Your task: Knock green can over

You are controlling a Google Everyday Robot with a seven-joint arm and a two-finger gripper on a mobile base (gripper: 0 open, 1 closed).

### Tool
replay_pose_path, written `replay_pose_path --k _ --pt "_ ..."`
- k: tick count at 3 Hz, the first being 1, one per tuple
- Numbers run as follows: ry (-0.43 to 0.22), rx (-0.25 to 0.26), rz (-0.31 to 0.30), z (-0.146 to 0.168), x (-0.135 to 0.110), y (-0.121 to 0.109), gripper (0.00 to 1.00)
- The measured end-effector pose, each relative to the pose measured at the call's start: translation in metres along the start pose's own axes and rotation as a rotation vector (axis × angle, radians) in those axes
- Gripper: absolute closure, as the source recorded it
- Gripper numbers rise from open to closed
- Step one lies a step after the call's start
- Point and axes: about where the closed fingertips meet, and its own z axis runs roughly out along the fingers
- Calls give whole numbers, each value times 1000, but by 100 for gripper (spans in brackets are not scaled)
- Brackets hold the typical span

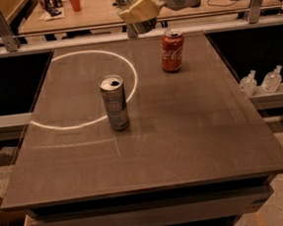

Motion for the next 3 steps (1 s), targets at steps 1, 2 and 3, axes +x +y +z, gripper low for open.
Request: replay_pose_path --k 1,2,3 --pt "57 -78 -172 -33 2 13 100" --pt "120 -192 -337 -50 13 27 100" --pt "179 -343 -451 -56 31 44 100"
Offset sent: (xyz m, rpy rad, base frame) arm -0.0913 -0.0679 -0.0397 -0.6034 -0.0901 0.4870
